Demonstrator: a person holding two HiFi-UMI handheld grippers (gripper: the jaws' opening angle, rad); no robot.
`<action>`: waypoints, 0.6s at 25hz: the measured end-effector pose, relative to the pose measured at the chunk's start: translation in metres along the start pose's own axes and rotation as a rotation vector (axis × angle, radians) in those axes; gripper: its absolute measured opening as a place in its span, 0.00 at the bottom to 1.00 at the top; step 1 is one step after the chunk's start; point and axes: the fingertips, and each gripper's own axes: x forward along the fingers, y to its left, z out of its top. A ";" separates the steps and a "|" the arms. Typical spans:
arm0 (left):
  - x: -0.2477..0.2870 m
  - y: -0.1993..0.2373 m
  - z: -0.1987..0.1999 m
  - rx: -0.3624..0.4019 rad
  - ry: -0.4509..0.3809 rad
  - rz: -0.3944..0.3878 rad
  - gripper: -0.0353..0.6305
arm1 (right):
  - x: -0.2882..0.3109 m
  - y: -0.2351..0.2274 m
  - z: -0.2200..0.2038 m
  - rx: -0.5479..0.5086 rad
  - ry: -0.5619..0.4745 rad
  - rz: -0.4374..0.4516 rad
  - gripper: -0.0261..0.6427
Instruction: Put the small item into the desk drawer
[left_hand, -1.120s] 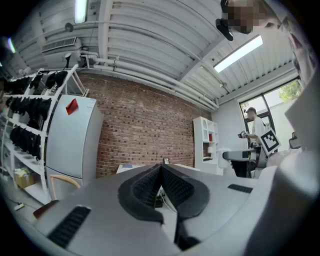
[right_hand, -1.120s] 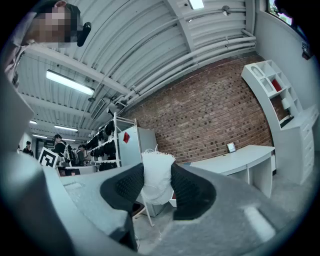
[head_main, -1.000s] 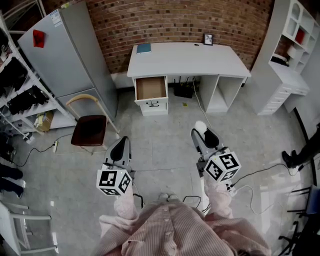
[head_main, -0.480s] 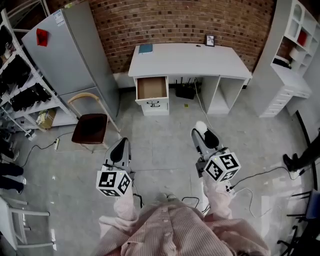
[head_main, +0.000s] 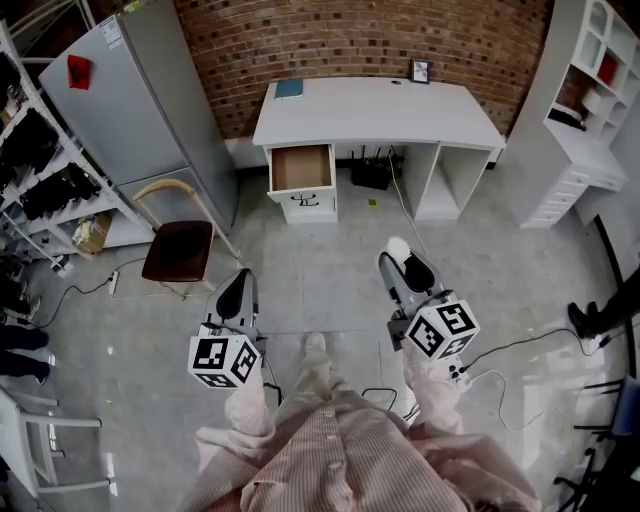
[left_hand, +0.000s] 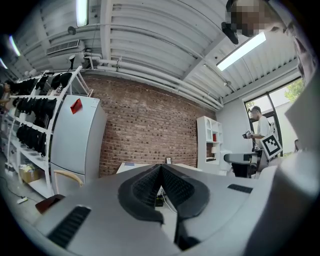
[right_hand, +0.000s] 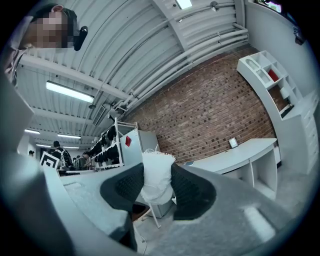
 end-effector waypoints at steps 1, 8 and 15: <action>0.004 0.001 -0.001 -0.001 0.003 -0.003 0.05 | 0.002 -0.002 0.001 0.005 -0.005 -0.003 0.29; 0.038 0.021 -0.007 -0.012 0.009 -0.004 0.05 | 0.037 -0.022 -0.005 0.003 0.008 -0.016 0.29; 0.096 0.070 -0.015 -0.033 0.018 0.002 0.05 | 0.109 -0.045 -0.016 0.008 0.026 -0.023 0.29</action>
